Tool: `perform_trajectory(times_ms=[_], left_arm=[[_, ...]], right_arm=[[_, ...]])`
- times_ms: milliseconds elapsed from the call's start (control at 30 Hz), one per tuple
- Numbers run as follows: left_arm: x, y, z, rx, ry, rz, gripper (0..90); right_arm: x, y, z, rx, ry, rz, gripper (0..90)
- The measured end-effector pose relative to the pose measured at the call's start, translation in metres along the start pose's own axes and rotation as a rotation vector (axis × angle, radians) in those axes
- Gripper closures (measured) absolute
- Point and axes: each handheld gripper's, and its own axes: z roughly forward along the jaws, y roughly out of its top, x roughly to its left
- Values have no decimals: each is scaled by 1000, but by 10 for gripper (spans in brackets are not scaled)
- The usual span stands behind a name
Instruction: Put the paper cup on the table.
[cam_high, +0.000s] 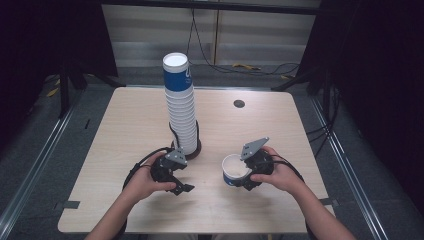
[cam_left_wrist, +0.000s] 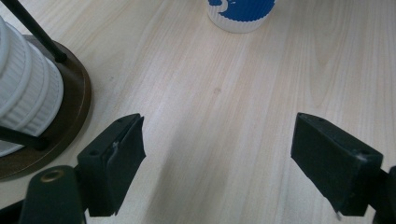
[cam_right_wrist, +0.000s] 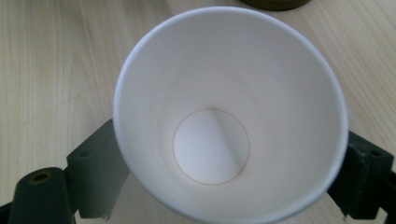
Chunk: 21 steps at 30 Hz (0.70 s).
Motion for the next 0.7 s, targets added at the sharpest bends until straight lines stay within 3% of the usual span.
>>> perform_trajectory(times_ms=[400, 700], left_arm=[[2, -2, -3, -39, 15, -22, 171], [7, -4, -7, -33, 21, -22, 171]], right_arm=[[2, -22, -11, -67, 9, 47, 122], [2, -40, -22, -111, -20, 79, 123]])
